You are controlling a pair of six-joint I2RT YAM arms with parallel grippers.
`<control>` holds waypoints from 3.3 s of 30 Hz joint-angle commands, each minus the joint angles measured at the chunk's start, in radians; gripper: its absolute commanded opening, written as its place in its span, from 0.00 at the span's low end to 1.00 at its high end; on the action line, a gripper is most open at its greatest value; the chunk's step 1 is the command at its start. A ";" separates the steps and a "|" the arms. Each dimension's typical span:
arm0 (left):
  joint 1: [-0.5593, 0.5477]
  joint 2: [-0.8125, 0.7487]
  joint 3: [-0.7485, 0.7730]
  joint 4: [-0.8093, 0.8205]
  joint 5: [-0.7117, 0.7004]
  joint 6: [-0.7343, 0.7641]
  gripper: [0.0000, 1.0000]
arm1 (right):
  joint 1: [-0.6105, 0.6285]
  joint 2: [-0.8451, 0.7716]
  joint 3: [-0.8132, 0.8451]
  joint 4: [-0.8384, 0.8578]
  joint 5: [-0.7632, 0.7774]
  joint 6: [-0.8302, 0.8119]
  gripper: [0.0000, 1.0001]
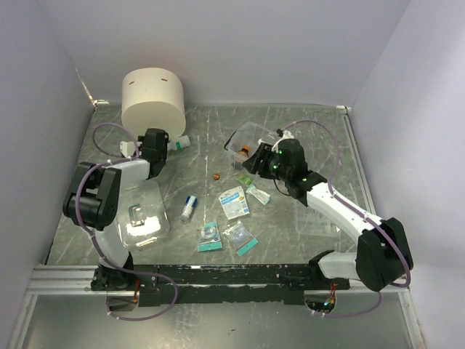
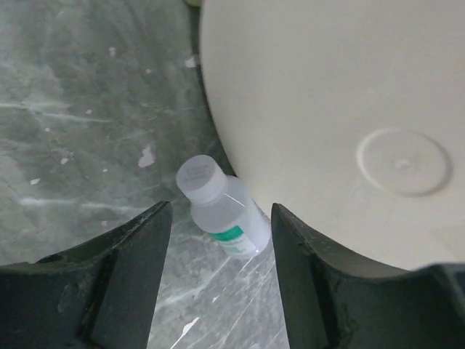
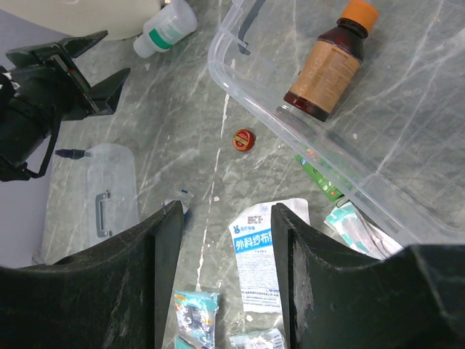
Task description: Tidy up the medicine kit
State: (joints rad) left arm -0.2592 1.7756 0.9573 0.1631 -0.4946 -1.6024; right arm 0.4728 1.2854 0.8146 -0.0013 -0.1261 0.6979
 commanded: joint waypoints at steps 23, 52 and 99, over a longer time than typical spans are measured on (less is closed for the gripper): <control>0.052 0.209 0.123 0.076 0.109 -0.114 0.74 | 0.002 -0.045 -0.036 -0.010 0.073 0.012 0.49; 0.046 0.064 -0.018 0.066 0.189 0.033 0.23 | 0.003 -0.063 -0.035 -0.024 0.080 0.014 0.45; -0.017 -0.608 0.090 -0.226 1.311 1.092 0.22 | 0.281 0.093 0.212 0.282 -0.275 -0.191 0.71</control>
State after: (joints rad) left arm -0.2714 1.1969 1.0374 -0.1848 0.7074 -0.4793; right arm 0.7441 1.3758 0.9997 0.2279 -0.3706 0.5247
